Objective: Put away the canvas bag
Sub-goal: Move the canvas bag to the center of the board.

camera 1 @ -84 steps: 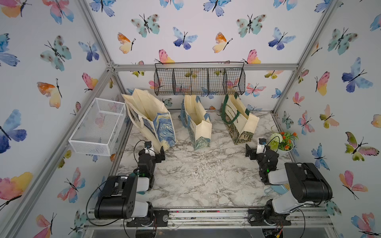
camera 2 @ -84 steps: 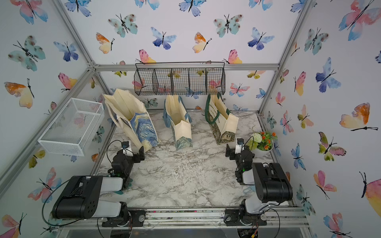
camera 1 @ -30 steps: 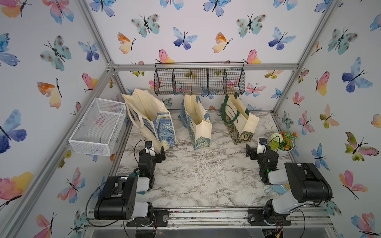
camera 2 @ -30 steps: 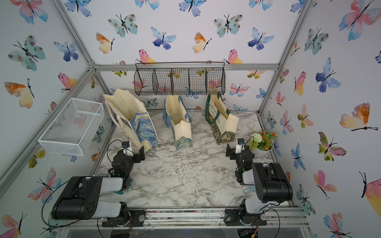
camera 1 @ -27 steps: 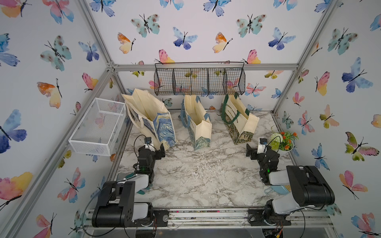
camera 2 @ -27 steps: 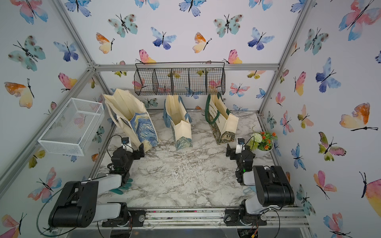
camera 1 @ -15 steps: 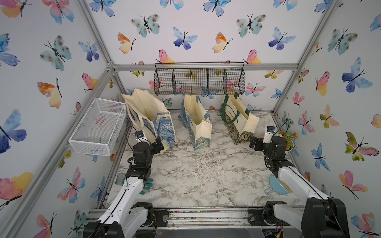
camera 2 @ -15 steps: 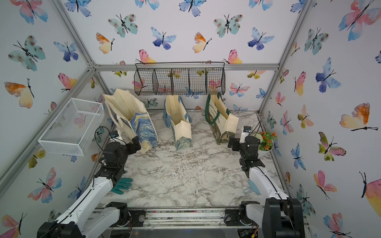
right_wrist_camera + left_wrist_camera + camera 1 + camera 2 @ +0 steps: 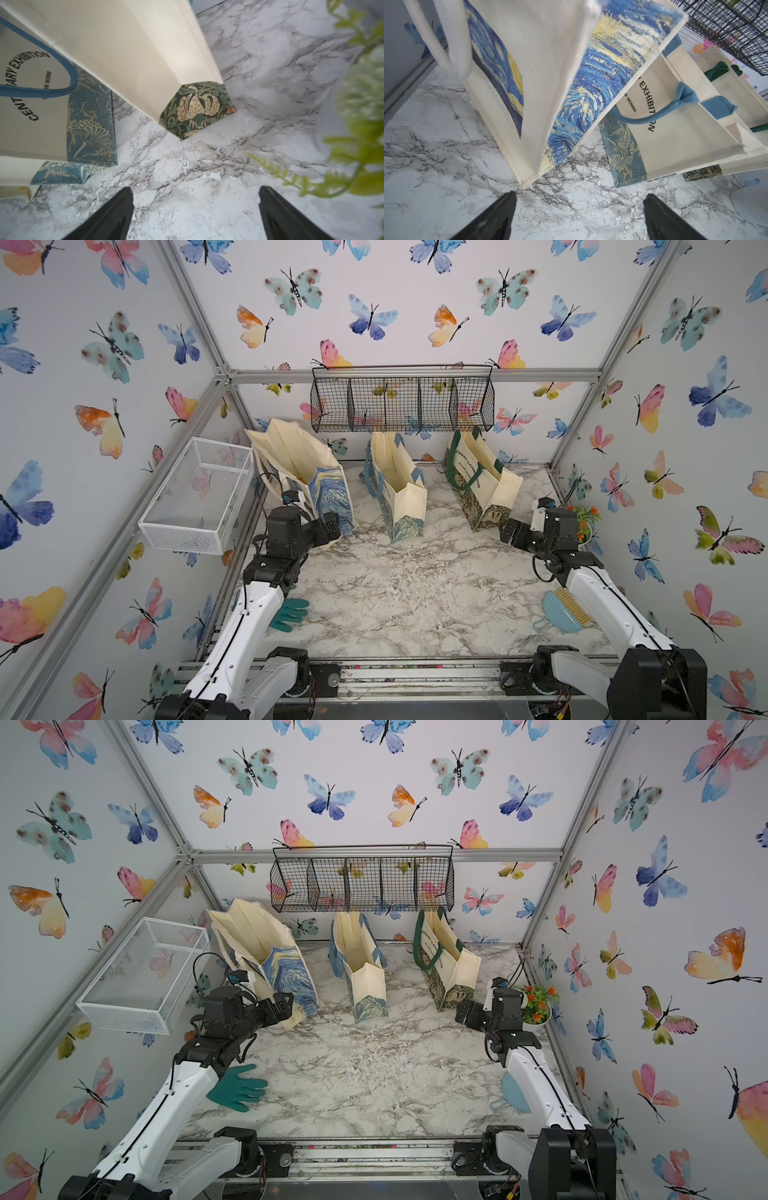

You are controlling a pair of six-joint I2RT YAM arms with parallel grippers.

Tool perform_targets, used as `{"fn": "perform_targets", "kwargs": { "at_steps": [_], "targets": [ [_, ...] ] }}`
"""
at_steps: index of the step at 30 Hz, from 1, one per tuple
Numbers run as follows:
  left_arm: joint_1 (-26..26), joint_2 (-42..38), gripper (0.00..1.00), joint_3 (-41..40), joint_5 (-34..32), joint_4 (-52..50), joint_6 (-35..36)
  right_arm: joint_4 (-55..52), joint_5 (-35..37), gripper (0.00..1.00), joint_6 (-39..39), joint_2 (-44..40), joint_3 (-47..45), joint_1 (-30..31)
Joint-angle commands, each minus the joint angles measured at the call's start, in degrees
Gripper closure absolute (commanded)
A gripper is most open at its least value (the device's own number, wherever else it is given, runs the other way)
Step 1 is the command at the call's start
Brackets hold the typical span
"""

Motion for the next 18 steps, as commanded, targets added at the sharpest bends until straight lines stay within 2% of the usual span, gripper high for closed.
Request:
{"fn": "perform_targets", "kwargs": {
  "at_steps": [1,4,6,12,18],
  "targets": [
    [-0.14,-0.6,0.02,2.25,-0.9,-0.39,-0.33,1.89,-7.92,0.02,4.62,0.42,-1.65,0.27],
    [-0.11,1.29,0.01,4.13,-3.8,-1.36,-0.17,3.78,-11.87,0.02,5.9,1.72,-1.87,0.31],
    [-0.1,2.93,0.06,5.14,-7.01,-2.01,-0.54,3.44,-12.93,0.02,5.68,2.64,-1.25,0.27],
    [-0.15,9.99,0.06,10.48,-11.91,-2.94,1.55,3.55,-12.8,0.02,5.47,2.47,-0.84,0.27],
    [-0.18,17.22,0.11,17.22,-17.05,-5.12,2.22,4.84,-13.6,0.02,6.17,2.73,-1.8,0.28]
  ]
}}
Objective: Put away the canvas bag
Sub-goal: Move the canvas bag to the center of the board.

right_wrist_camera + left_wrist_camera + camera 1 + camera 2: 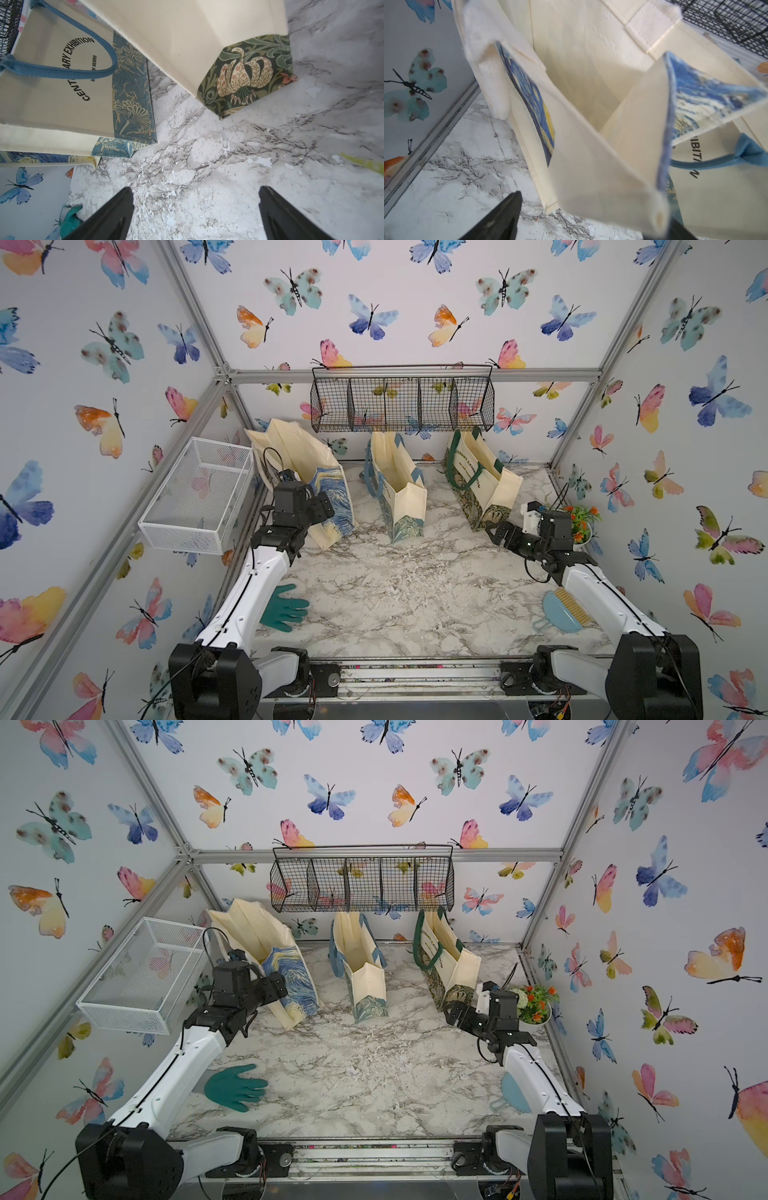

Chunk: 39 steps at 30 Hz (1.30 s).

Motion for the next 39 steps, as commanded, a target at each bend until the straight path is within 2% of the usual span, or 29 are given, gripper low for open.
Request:
{"fn": "perform_targets", "kwargs": {
  "at_steps": [1,4,5,8,9,12,17,22,28,34,39],
  "targets": [
    [-0.14,2.42,0.12,3.5,-5.0,-1.37,1.33,1.83,-1.33,0.02,0.82,0.04,-0.7,0.27],
    [-0.14,4.25,0.21,4.53,-4.85,-0.14,2.69,1.95,-0.88,0.02,1.0,0.38,-1.16,0.31],
    [-0.09,4.81,0.29,4.67,-4.81,0.06,3.03,1.95,-0.82,0.03,1.0,0.56,-1.21,0.27],
    [-0.1,5.84,0.66,5.16,-4.43,-0.48,4.02,1.55,-0.64,0.04,0.87,1.11,-1.04,0.28],
    [-0.07,5.89,0.76,5.21,-4.09,-0.91,4.21,1.41,-0.4,0.04,0.78,1.25,-0.9,0.27],
    [-0.09,5.22,0.9,4.96,-3.0,-2.24,4.78,1.31,-0.27,0.05,0.6,1.69,-0.85,0.27],
    [-0.18,0.76,1.0,2.61,1.62,-4.27,5.07,1.82,-0.8,0.07,-0.04,1.9,-1.38,0.27],
    [-1.45,-4.87,1.0,0.43,3.87,-7.96,3.9,0.33,0.43,0.07,-2.26,1.35,-0.37,0.33],
    [-6.51,-10.27,1.0,-0.19,4.68,-12.98,4.41,-3.35,0.54,0.08,-5.54,2.59,3.45,0.27],
    [-10.85,-16.81,1.0,-2.12,7.55,-15.98,0.29,-6.73,0.09,0.08,-8.18,1.98,6.35,0.35],
    [-17.01,-20.44,1.0,-2.05,8.66,-18.92,-4.13,-9.91,-0.25,0.07,-10.34,2.47,10.23,0.45]
  ]
}}
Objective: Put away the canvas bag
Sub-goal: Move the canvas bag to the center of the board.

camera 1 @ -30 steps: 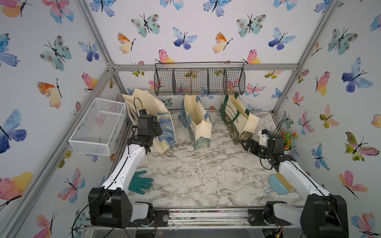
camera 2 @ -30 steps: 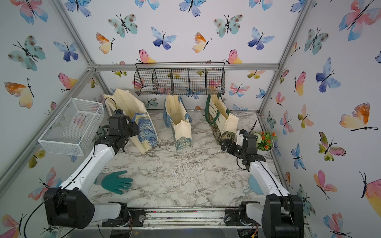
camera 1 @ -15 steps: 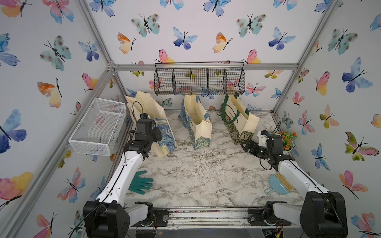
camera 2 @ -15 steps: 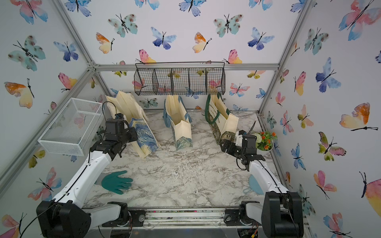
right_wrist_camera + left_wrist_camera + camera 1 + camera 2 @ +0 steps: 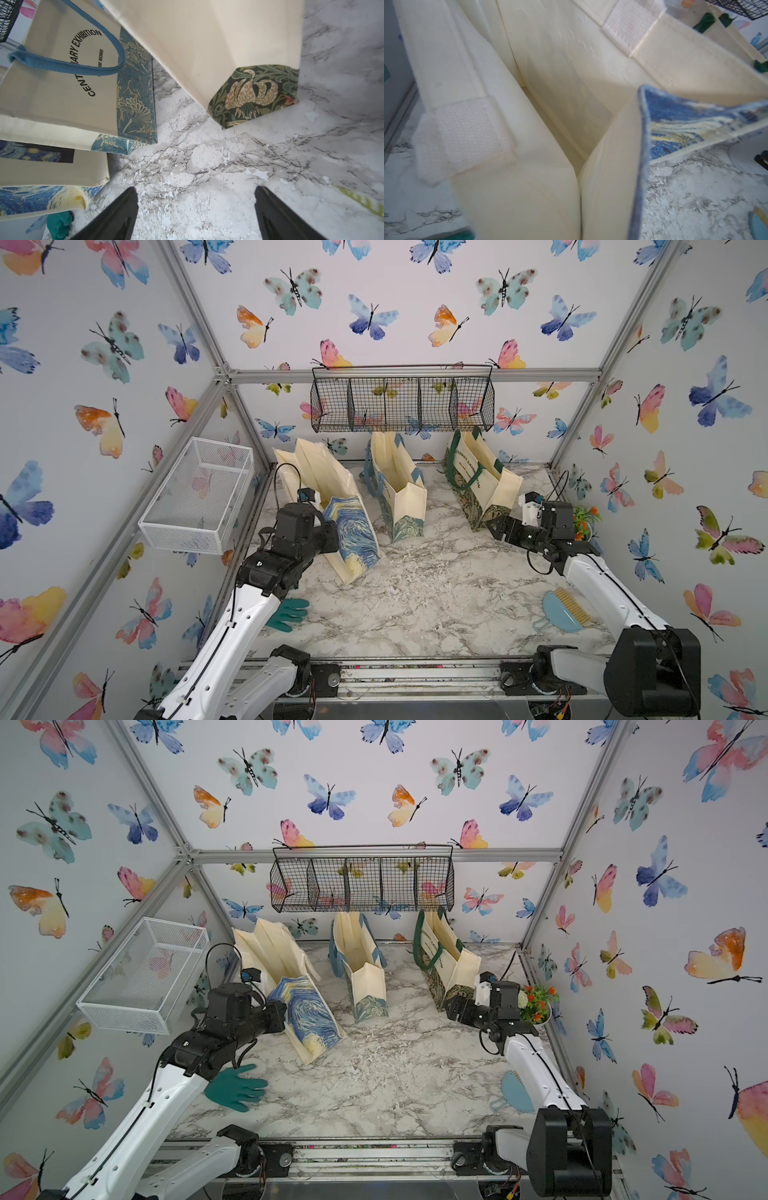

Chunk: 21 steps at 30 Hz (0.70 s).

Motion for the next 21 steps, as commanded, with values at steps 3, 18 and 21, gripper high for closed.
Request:
{"fn": "perform_targets", "kwargs": {
  "at_steps": [3,18,21],
  "targets": [
    [-6.71,-4.21,1.0,1.33,1.25,-4.06,-6.55,-5.23,-0.42,0.07,-3.68,0.77,5.49,0.48],
    [-22.1,-8.61,1.0,1.6,-0.3,-10.49,-15.48,-10.51,-3.5,0.06,-6.65,2.8,13.44,1.45],
    [-25.35,-8.5,1.0,2.31,-1.5,-11.8,-17.19,-10.69,-3.95,0.06,-6.3,2.54,14.26,2.4]
  ]
}}
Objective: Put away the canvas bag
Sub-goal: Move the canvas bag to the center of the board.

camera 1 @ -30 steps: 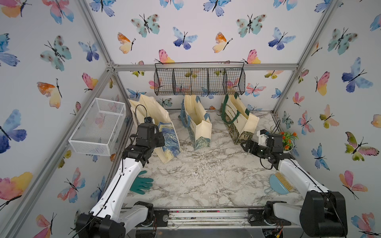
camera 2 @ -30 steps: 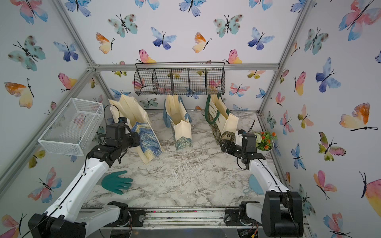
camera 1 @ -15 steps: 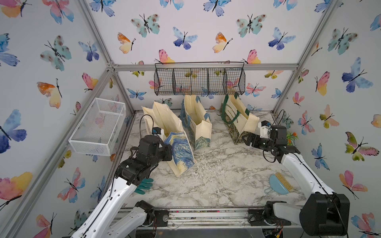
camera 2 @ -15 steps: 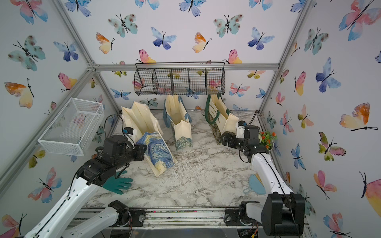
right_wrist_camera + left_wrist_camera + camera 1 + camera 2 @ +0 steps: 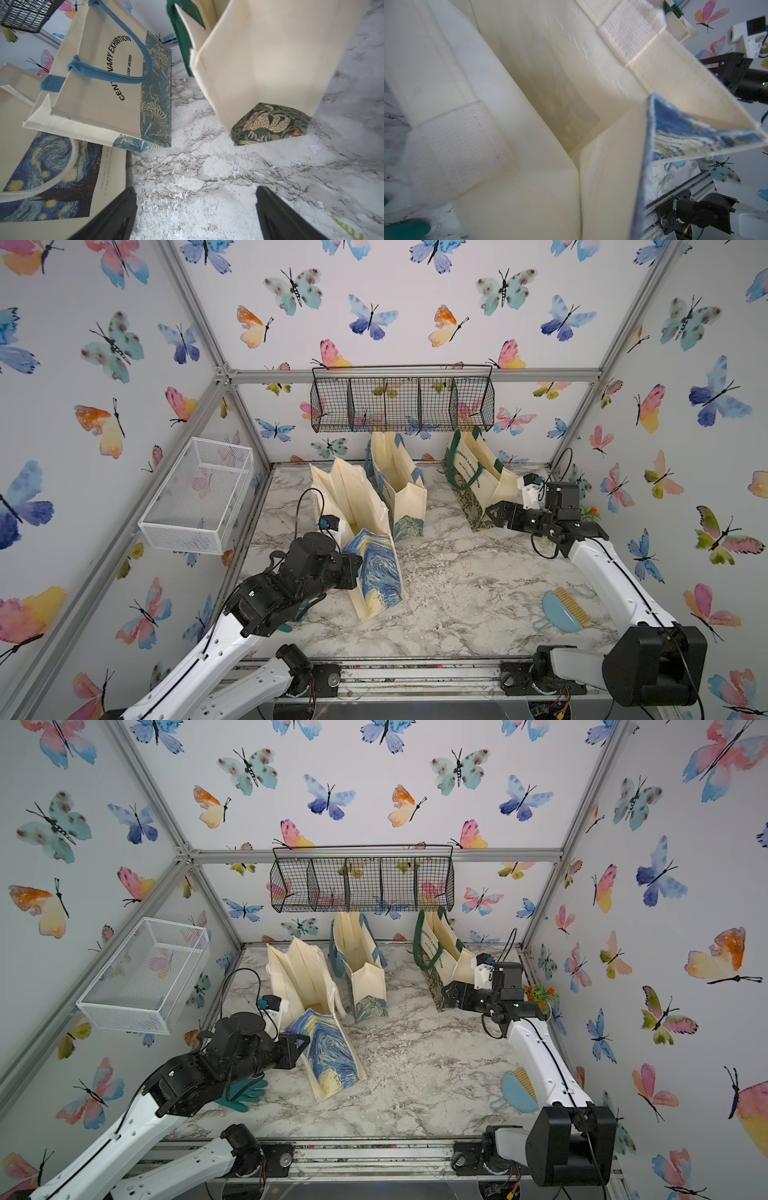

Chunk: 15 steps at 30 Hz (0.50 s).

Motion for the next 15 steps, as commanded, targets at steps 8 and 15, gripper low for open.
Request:
{"fn": "perform_targets", "kwargs": {
  "at_steps": [8,15],
  "targets": [
    [-10.84,-0.45,1.0,2.95,-4.53,-1.59,-8.04,-2.41,-2.74,0.06,-0.3,1.14,4.87,4.82],
    [-17.16,2.49,1.0,4.27,-8.7,0.22,-8.75,-1.89,-1.03,0.07,0.59,2.94,6.99,11.19]
  ]
}}
